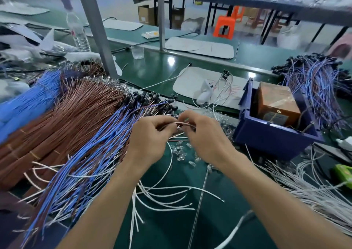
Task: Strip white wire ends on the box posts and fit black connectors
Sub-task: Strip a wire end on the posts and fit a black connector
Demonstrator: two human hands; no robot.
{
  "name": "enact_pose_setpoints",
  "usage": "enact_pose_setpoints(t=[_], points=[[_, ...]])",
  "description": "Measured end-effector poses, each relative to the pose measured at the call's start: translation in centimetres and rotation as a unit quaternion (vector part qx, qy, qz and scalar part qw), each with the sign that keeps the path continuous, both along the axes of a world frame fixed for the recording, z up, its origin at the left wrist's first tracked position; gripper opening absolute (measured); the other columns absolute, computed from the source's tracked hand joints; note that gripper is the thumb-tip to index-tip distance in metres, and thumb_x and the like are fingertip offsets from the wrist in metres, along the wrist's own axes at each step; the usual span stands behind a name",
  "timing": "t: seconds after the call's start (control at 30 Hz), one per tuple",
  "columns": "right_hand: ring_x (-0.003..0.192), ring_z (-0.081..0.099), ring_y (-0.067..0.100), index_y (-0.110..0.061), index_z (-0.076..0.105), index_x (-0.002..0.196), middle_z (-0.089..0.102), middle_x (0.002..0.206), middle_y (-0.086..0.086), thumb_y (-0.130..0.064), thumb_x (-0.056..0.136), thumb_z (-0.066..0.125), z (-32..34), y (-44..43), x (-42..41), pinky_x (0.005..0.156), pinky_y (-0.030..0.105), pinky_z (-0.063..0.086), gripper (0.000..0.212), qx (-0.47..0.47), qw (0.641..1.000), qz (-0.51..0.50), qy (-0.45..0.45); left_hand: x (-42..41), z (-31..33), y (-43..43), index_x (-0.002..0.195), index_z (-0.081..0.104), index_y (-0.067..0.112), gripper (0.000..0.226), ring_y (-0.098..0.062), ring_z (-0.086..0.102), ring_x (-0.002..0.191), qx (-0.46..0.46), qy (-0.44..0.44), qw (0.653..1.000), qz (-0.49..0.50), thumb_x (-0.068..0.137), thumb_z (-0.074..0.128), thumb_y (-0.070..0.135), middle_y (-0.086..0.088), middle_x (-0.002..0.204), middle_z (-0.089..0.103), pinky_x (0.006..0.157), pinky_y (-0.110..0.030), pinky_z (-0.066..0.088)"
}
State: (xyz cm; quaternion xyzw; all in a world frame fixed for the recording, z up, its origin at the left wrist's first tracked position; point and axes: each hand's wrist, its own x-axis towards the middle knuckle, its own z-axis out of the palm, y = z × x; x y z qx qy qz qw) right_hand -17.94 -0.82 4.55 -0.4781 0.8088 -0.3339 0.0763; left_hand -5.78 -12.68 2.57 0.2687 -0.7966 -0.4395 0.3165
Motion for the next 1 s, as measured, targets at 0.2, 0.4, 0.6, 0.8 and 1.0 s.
enact_pose_setpoints(t=[0.2,0.4,0.6,0.8,1.0], points=[[0.044,0.039,0.006,-0.029,0.072,0.083,0.064,0.066,0.003,-0.006,0.095,0.056,3.5,4.1,-1.5,0.042,0.022,0.031,0.030,-0.080,0.993,-0.039,-0.076,0.2,2.2,0.5,0.099,0.083,0.030,0.017,-0.003,0.060,0.055,0.150,0.044,0.982,-0.101,0.083,0.084,0.024,-0.001,0.064,0.073,0.058,-0.012,0.045],[0.043,0.043,0.004,-0.026,0.075,0.074,0.068,0.064,0.001,0.000,0.093,0.058,3.8,9.5,-3.1,0.041,0.018,0.032,0.036,-0.058,0.985,-0.098,-0.132,0.3,1.7,1.2,0.090,0.083,0.030,0.010,-0.004,0.056,0.056,0.199,-0.007,0.971,-0.132,0.081,0.082,0.026,-0.007,0.073,0.076,0.051,-0.012,0.042],[0.058,0.050,0.017,-0.024,0.079,0.088,0.074,0.073,0.008,-0.031,0.092,0.063,4.2,13.8,-3.5,0.054,0.025,0.041,0.018,-0.036,0.952,-0.009,-0.302,-2.1,2.9,4.1,0.083,0.081,0.039,0.017,-0.012,0.071,0.065,0.081,-0.016,0.986,-0.143,0.085,0.083,0.022,0.004,0.072,0.076,0.064,-0.027,0.059],[0.054,0.045,0.017,-0.013,0.079,0.088,0.070,0.070,0.017,-0.021,0.100,0.061,5.9,16.5,-4.7,0.049,0.020,0.034,0.023,-0.039,0.923,0.018,-0.383,-4.8,5.8,8.7,0.087,0.084,0.033,0.024,-0.011,0.072,0.074,0.019,0.063,0.958,-0.280,0.076,0.088,0.012,0.007,0.084,0.079,0.066,-0.022,0.056],[0.062,0.062,0.020,-0.026,0.081,0.079,0.074,0.066,0.006,0.000,0.087,0.072,6.0,19.1,-5.5,0.063,0.028,0.048,0.028,-0.067,0.957,-0.097,-0.264,-6.9,5.8,10.6,0.083,0.084,0.030,0.029,-0.012,0.075,0.075,0.029,0.050,0.965,-0.257,0.074,0.089,0.003,0.007,0.080,0.079,0.070,-0.026,0.061]])
